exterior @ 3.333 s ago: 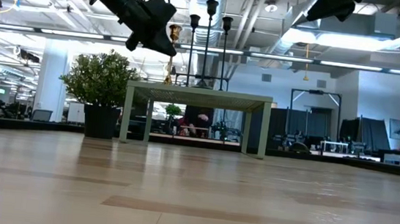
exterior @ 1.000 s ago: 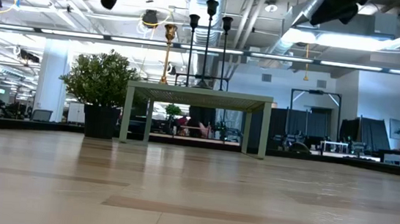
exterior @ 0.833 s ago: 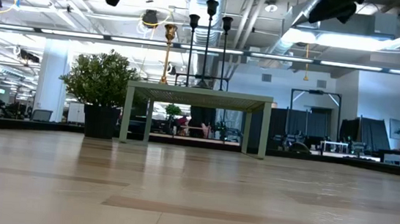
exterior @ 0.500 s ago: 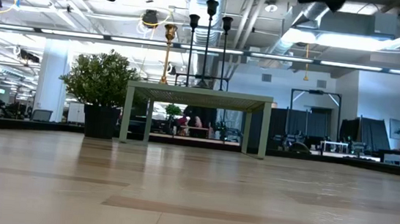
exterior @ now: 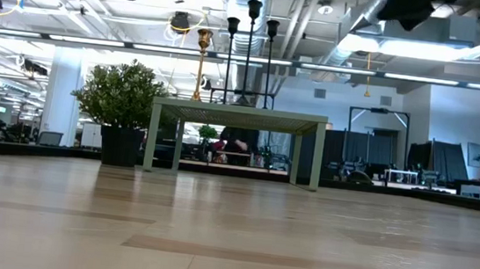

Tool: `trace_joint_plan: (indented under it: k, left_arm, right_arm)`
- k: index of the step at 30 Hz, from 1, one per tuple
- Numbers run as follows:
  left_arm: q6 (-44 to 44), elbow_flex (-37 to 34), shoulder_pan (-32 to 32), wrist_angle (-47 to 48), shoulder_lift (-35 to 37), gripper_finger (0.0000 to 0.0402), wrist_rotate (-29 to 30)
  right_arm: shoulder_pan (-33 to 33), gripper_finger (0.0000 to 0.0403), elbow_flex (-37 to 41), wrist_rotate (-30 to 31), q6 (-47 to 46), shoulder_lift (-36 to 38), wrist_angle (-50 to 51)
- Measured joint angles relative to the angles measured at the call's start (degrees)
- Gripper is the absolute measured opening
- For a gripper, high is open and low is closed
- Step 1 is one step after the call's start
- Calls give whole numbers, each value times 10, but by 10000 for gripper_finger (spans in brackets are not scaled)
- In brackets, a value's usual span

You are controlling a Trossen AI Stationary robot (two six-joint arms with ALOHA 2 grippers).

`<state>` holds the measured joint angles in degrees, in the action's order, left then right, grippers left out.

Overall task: Pick & Place candle stick holders
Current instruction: Put the gold candle holder on the shelf

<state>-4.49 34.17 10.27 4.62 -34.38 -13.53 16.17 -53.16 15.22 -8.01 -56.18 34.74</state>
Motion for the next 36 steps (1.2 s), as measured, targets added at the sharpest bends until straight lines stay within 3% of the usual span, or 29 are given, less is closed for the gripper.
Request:
trace_joint_plan:
  k: [10,22,31,36]
  left_arm:
    - [-13,-34,37,-8,3,5,5]
    - [-13,-35,37,-13,2,10,4]
    - [-12,-35,37,-18,2,9,4]
    - [-12,-35,37,-21,2,7,4]
  right_arm:
    - [77,81,76,161,-40,4,-18]
    - [85,81,100,163,-51,10,16]
    - [68,81,99,158,-67,10,-37]
    - [67,81,99,147,-36,17,24]
